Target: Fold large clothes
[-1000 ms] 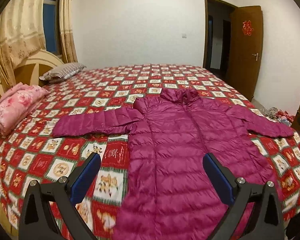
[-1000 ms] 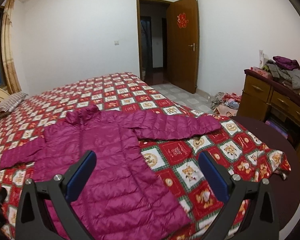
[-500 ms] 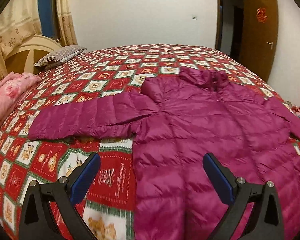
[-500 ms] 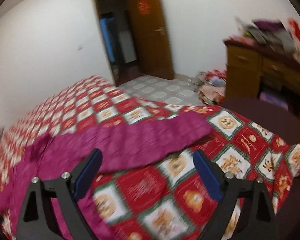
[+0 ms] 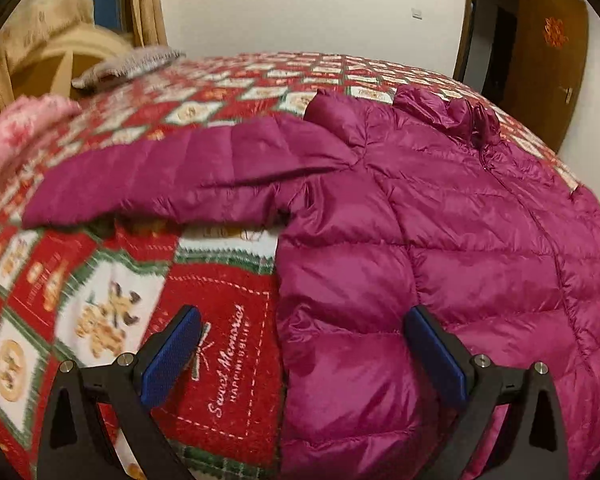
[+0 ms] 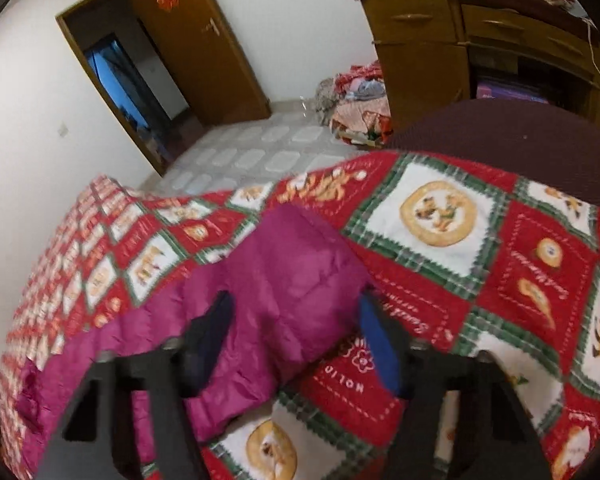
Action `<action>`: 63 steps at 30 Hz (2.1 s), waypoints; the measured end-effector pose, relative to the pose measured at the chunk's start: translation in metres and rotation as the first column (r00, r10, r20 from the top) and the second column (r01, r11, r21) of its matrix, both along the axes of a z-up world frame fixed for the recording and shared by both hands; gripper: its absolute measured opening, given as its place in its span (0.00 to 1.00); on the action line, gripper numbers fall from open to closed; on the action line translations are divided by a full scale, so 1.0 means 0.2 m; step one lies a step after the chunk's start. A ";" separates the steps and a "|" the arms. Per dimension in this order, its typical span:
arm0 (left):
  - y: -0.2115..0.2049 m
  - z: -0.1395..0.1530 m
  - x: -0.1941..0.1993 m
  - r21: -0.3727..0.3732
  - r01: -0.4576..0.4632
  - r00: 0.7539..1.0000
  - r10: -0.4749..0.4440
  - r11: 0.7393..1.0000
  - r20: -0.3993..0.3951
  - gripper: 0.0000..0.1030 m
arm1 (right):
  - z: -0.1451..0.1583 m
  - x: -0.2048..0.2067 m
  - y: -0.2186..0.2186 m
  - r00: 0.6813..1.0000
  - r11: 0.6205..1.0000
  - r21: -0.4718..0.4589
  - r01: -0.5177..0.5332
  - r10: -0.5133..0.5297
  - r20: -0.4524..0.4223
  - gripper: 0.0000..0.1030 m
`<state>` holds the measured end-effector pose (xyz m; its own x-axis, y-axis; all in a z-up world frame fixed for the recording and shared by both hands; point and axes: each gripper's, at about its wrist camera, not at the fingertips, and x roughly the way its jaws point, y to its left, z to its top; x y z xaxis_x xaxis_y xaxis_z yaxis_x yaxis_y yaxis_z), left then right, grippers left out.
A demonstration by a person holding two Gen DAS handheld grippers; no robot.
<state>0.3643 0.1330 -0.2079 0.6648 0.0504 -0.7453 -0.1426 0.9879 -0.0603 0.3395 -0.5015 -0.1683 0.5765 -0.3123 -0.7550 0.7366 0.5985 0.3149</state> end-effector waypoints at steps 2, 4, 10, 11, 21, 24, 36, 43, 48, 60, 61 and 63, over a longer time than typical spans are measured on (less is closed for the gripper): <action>0.03 -0.01 0.00 -0.047 -0.003 1.000 0.003 0.999 -0.008 0.99 | 0.00 0.00 0.02 1.000 0.997 -0.072 -0.001 -0.001 -0.028 0.37; 0.02 -0.02 -0.01 -0.052 -0.003 1.000 0.003 0.999 -0.003 0.99 | 0.00 0.00 0.02 0.999 0.995 -0.097 -0.018 0.014 -0.040 0.28; 0.01 -0.02 -0.01 -0.048 -0.002 1.000 0.002 0.999 0.001 0.99 | 0.13 -0.01 0.07 0.995 0.987 -0.126 -0.098 0.100 0.014 0.14; 0.01 -0.02 -0.01 -0.051 -0.002 1.000 0.002 0.999 0.003 0.99 | 0.20 -0.01 0.13 0.991 0.976 -0.174 -0.130 0.135 0.019 0.14; 0.06 -0.02 -0.04 -0.116 0.005 0.999 -0.001 0.993 0.037 0.99 | 0.71 0.06 0.99 0.849 0.781 -0.430 -0.453 0.525 0.059 0.14; 0.07 -0.02 -0.05 -0.131 0.007 0.999 -0.002 0.991 0.043 0.99 | 0.73 0.08 1.28 0.787 0.714 -0.457 -0.531 0.615 0.045 0.13; 0.09 -0.02 -0.06 -0.165 0.013 0.998 -0.003 0.986 0.060 0.99 | 0.45 0.24 2.07 0.592 0.529 -0.429 -0.732 0.806 -0.016 0.14; 0.10 -0.02 -0.06 -0.171 0.013 0.998 -0.002 0.985 0.063 0.99 | 0.22 0.30 2.40 0.492 0.443 -0.361 -0.821 0.869 -0.053 0.14; 0.10 -0.02 -0.06 -0.169 0.013 0.998 -0.002 0.985 0.062 0.99 | 0.09 0.32 2.42 0.424 0.397 -0.276 -0.875 0.905 -0.042 0.19; 0.01 0.11 -0.02 -0.069 0.050 0.999 -0.051 0.996 -0.014 0.99 | 0.36 0.21 2.01 0.425 0.444 -0.275 -0.853 0.896 0.129 0.39; -0.01 0.17 -0.01 -0.060 0.066 0.998 -0.065 0.996 0.015 0.99 | 0.38 0.23 1.94 0.460 0.473 -0.300 -0.828 0.880 0.117 0.37; -0.07 0.29 0.03 -0.030 0.083 0.994 -0.081 0.996 0.071 0.99 | 0.39 0.29 1.77 0.563 0.549 -0.349 -0.759 0.823 0.070 0.37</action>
<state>0.3697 0.1191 -0.1505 0.7157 -0.0302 -0.6977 -0.0554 0.9935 -0.0998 0.3984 -0.1465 -0.0904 0.8079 0.1946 -0.5563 -0.1422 0.9804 0.1365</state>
